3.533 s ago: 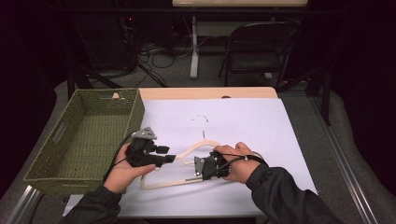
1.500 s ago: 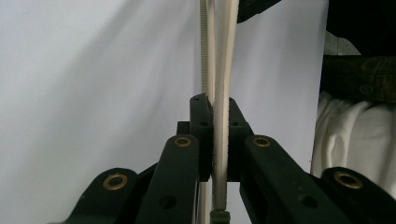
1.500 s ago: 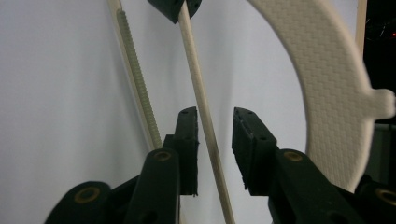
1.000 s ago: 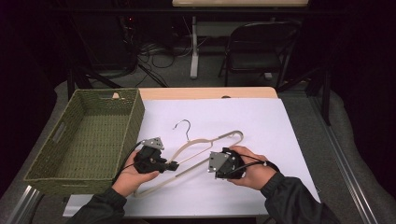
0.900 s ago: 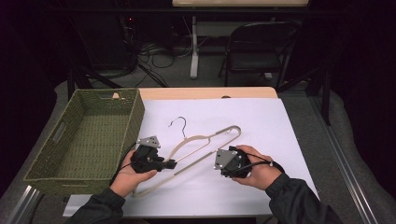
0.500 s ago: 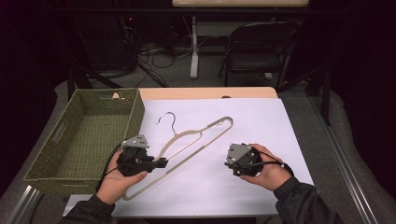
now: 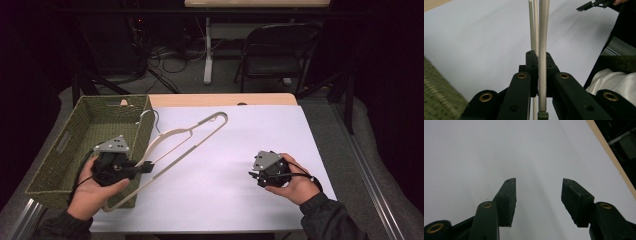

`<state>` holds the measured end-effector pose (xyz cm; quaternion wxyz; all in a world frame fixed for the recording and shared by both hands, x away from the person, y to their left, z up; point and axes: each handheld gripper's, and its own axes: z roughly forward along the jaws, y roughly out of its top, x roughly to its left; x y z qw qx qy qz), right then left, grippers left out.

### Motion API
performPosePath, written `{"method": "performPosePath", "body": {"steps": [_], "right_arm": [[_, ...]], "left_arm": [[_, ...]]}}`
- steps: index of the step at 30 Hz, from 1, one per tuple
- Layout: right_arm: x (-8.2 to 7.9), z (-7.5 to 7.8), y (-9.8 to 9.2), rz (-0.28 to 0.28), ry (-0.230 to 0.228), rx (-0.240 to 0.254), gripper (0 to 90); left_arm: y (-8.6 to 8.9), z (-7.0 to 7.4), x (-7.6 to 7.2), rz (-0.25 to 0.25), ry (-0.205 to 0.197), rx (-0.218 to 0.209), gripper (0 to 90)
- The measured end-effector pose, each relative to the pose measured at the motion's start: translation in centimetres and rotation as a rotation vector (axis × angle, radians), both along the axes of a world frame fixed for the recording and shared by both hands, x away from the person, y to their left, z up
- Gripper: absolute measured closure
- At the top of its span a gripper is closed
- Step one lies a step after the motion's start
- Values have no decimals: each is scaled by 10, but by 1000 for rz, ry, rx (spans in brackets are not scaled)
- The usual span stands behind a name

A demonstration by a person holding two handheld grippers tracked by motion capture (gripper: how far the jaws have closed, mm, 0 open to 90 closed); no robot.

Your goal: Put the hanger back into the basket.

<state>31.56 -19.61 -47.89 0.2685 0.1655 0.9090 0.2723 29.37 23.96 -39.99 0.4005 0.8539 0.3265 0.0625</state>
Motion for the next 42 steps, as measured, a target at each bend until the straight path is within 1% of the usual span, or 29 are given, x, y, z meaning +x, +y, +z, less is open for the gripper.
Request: {"method": "performPosePath", "body": {"steps": [2,3,4,5,7,10,11,13,15,16,17,18,20,21,22,23,24,25,27,28,29,30,31,32,33,34,35,39,42], "right_arm": [[3,-1,-2,-25,16,14,413],[4,-1,-4,-42,29,23,413],[5,-1,-5,-58,30,10,413],[7,-2,-6,-59,34,29,404],[10,-3,-7,-77,35,20,391],[14,-5,-8,-103,69,46,364],[14,-3,-9,-120,101,12,361],[16,-6,-10,-129,78,52,354],[17,-6,-12,-140,83,48,350],[18,-7,-14,-151,74,51,343],[18,-6,-15,-157,80,36,342],[18,-6,-15,-157,80,36,342],[18,-9,-16,-156,66,65,342],[18,-10,-16,-164,68,62,342],[17,-10,-16,-167,70,48,342],[17,-10,-16,-167,70,48,342],[16,-10,-16,-167,70,48,342],[16,-10,-16,-171,72,36,342],[15,-10,-17,-168,70,42,342],[15,-11,-17,-169,68,44,342],[15,-11,-17,-169,68,44,342],[15,-11,-18,-169,68,48,342],[15,-11,-18,-169,68,48,342],[16,-11,-19,-176,65,52,342],[16,-12,-21,-183,71,53,342],[16,-12,-21,-183,71,53,342],[18,-13,-22,-179,58,70,343],[17,-12,-22,-184,68,52,343],[17,-13,-21,-186,72,35,342]], "left_arm": [[9,5,0,16,-6,2,872],[14,7,0,24,-9,-3,872],[18,10,0,32,-10,-7,872],[22,12,-1,39,-14,-10,872],[28,17,-1,50,-20,-14,872],[39,26,-1,68,-29,-8,872],[41,28,-1,74,-36,-6,872],[47,33,0,84,-44,6,872],[54,37,2,91,-50,12,872],[63,39,6,94,-53,20,872],[63,39,6,94,-53,20,872],[68,40,9,98,-46,24,872],[77,41,15,99,-69,62,872],[82,41,18,100,-78,73,872],[88,40,21,111,-76,79,872],[94,40,25,120,-77,86,872],[100,39,28,132,-80,91,872],[107,38,32,147,-78,86,872],[122,36,38,180,-76,90,872],[136,34,45,200,-83,92,872],[136,34,45,200,-83,92,872],[149,32,50,223,-87,100,872],[149,32,50,223,-87,100,872],[155,30,53,227,-88,102,872],[166,27,58,235,-91,100,872],[166,27,58,235,-91,100,872],[171,25,60,237,-89,99,872],[186,17,64,258,-80,116,872],[195,9,64,278,-61,99,872]]}}
